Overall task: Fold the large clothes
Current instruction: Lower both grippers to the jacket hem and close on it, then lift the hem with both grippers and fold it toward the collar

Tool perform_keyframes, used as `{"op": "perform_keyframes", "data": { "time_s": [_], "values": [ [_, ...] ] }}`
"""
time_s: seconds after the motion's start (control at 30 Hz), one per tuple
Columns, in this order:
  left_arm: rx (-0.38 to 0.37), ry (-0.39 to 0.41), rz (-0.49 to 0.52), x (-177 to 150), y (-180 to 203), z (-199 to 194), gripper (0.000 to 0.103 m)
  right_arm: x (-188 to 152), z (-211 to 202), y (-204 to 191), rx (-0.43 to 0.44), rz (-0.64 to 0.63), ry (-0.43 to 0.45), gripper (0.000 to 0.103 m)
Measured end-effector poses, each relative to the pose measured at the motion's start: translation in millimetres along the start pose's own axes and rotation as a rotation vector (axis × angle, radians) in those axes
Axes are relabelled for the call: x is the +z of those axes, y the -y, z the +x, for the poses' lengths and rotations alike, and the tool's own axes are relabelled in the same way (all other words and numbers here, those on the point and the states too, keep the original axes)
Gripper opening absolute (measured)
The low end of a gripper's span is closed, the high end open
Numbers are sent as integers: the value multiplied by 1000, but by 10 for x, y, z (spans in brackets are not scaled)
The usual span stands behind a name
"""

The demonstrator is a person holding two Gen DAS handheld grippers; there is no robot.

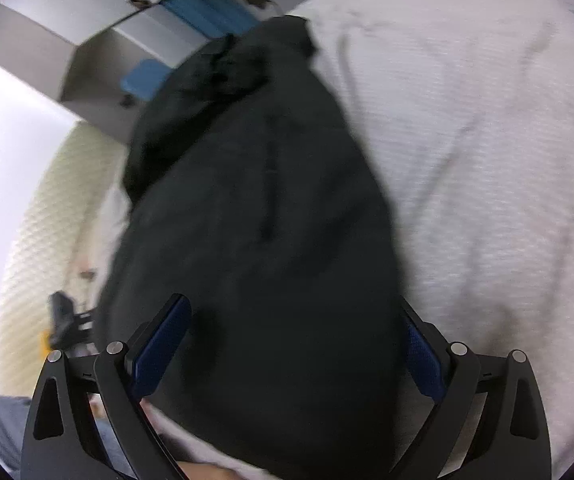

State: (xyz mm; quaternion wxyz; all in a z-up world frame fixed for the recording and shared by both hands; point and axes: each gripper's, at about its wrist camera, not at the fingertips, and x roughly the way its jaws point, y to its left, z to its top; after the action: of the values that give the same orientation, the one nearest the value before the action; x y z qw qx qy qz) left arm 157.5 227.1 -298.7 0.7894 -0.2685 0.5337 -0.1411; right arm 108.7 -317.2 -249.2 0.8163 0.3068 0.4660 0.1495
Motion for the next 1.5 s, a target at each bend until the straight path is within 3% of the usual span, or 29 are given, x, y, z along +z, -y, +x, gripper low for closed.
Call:
{"op": "perform_keyframes", "data": {
  "time_s": [0.17,0.27,0.33,0.47,0.53,0.57,0.7,0.8,0.97,1.5],
  "values": [
    [-59,-3,-25,25,32,64,101,-22,169,-16,20,25,-42,98],
    [-145,-21,-66,19,66,110,92,4,189,-112,59,17,-33,94],
    [-142,-19,-74,31,81,105,89,3,176,-197,52,-13,-29,81],
    [-164,-18,-90,-27,133,136,68,31,205,-232,31,-4,-27,61],
    [-162,-17,-96,-26,157,135,54,43,193,-225,23,18,-17,32],
    [-163,-12,-111,-10,161,106,45,46,163,-227,27,26,-5,23],
    [-190,9,-151,63,199,-8,16,72,3,-312,77,17,42,11],
    [-229,52,-156,115,266,-242,9,122,-139,-480,84,-34,80,8],
    [-248,118,-137,222,447,-671,4,216,-381,-749,99,-90,137,6],
    [-243,243,-83,116,806,-1911,1,94,-1171,-1041,219,-138,223,5]
  ]
}}
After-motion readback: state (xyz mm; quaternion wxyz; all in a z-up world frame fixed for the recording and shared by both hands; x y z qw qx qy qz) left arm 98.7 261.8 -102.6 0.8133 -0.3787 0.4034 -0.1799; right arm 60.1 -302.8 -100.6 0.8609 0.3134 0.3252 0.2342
